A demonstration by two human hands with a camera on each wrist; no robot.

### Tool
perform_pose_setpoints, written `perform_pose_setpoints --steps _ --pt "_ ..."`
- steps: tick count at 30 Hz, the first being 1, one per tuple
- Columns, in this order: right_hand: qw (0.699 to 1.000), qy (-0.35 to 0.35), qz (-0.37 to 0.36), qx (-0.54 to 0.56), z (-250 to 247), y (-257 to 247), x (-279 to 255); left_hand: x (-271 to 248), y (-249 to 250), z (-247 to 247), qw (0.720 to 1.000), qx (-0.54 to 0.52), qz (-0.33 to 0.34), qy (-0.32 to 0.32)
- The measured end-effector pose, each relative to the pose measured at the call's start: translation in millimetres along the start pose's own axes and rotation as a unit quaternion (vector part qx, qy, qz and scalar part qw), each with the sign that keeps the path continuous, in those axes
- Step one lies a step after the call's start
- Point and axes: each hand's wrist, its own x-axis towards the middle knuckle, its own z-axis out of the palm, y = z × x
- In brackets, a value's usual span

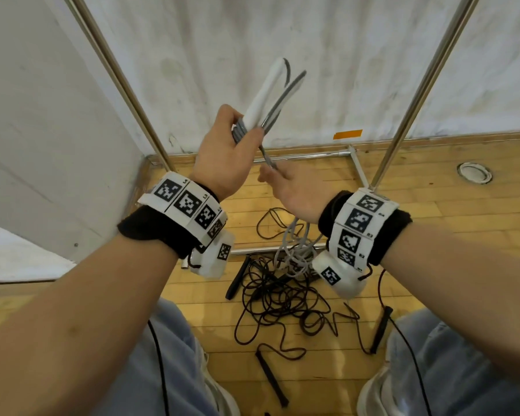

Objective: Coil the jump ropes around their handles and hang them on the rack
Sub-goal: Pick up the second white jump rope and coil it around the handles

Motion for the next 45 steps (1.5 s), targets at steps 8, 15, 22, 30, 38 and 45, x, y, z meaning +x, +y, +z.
perform_pose_setpoints --steps 8,15,22,30,38,45 --pt "0.920 0.146 0.034 -0.362 -28 28 19 -15 15 15 0.995 -0.001 0.001 -0.103" --pt "0.999 -0.005 0.028 0.037 -9 3 15 -14 31 18 0.991 -0.093 -0.006 -0.094" --pt "0.994 -0.008 0.041 0.104 -6 11 10 6 15 -8 0.996 -0.088 -0.011 0.012" --pt "0.998 0.053 -0.037 -0.010 -2 0 1 17 -13 -24 0.992 0.115 0.038 0.032" --pt "0.997 0.020 -0.072 -0.007 -17 -5 -6 13 -41 -17 0.963 0.260 -0.014 -0.061" --pt "0.994 -0.017 -0.008 0.109 -31 -5 -5 6 -45 -7 0.934 0.308 0.002 -0.178"
